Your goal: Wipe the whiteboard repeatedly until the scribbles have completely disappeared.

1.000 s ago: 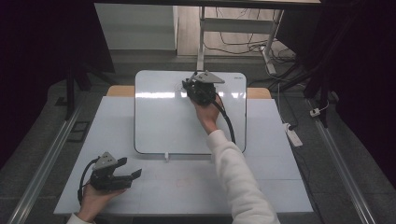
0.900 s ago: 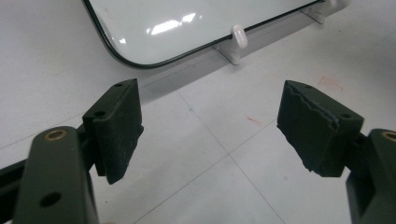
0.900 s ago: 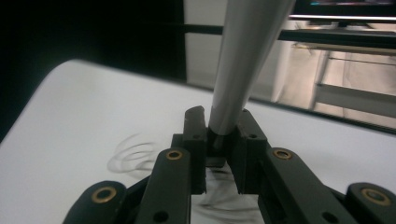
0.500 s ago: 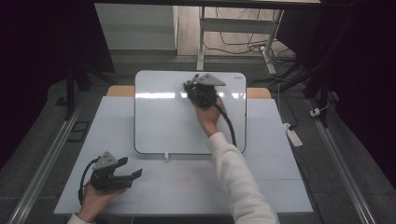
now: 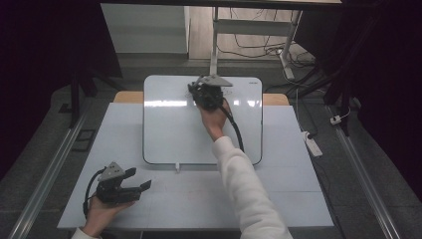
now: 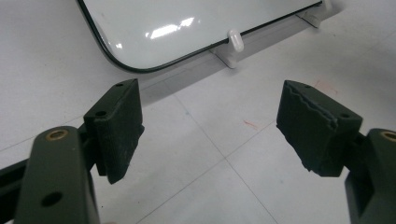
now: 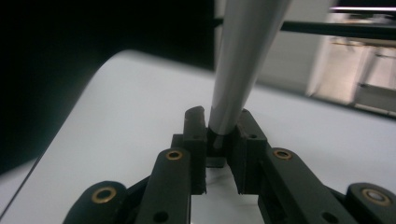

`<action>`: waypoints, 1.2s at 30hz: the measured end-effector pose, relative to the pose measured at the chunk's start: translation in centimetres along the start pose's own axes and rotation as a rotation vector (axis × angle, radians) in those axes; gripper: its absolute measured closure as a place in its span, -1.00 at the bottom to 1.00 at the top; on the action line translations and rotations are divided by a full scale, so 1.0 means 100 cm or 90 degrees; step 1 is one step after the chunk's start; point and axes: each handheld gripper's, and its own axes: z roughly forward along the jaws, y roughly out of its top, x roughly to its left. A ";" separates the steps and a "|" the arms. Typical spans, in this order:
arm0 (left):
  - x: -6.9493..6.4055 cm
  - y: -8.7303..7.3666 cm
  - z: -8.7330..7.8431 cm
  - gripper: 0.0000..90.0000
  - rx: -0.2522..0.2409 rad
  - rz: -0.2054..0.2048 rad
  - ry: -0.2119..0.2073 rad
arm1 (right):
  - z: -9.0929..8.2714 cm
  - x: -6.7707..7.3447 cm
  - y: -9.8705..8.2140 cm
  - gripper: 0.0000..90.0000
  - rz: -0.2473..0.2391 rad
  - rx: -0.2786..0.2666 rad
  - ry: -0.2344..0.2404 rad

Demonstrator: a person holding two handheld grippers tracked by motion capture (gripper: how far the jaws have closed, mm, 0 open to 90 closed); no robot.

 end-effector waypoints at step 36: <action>0.000 -0.001 -0.001 -0.48 -0.002 0.000 -0.001 | -0.008 0.005 -0.006 0.72 -0.018 0.012 -0.030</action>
